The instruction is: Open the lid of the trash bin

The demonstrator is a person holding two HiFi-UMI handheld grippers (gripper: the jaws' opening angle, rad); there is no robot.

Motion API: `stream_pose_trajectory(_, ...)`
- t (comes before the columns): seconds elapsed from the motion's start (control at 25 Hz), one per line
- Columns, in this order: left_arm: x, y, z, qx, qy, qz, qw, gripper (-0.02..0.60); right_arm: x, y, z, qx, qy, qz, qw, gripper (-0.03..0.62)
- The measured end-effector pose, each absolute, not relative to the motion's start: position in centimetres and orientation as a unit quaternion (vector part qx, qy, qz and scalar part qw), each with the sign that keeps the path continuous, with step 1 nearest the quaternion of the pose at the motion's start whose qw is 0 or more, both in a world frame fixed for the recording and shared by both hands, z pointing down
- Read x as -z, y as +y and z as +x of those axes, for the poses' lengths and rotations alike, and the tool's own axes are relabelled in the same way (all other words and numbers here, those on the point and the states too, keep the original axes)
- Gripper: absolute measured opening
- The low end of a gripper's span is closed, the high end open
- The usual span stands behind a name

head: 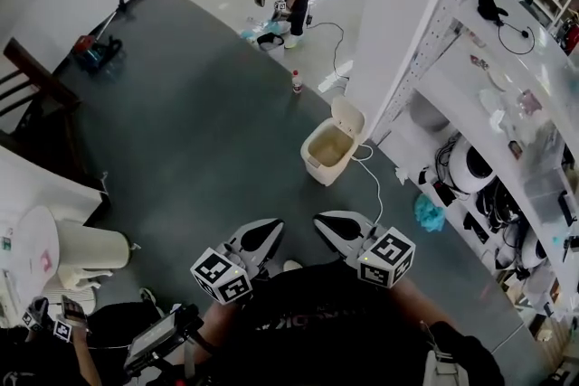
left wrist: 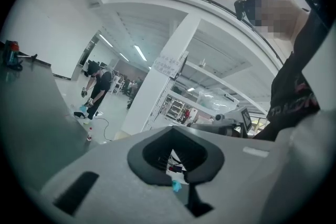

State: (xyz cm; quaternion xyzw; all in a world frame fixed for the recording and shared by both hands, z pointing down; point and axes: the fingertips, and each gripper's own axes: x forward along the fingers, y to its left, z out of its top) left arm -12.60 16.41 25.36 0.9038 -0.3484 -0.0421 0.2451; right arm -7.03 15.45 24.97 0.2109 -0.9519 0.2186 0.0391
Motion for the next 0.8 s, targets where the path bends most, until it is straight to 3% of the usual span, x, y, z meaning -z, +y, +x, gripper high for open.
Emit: stream_pose_trajectory(0.8, -24.4, 17.4, -13.8, 0.057, -0.348, 0.905, 0.238, 0.000, -24.7, 17.3, -9.4, -0.196, -0.960, 0.190, 0.057, 0.008)
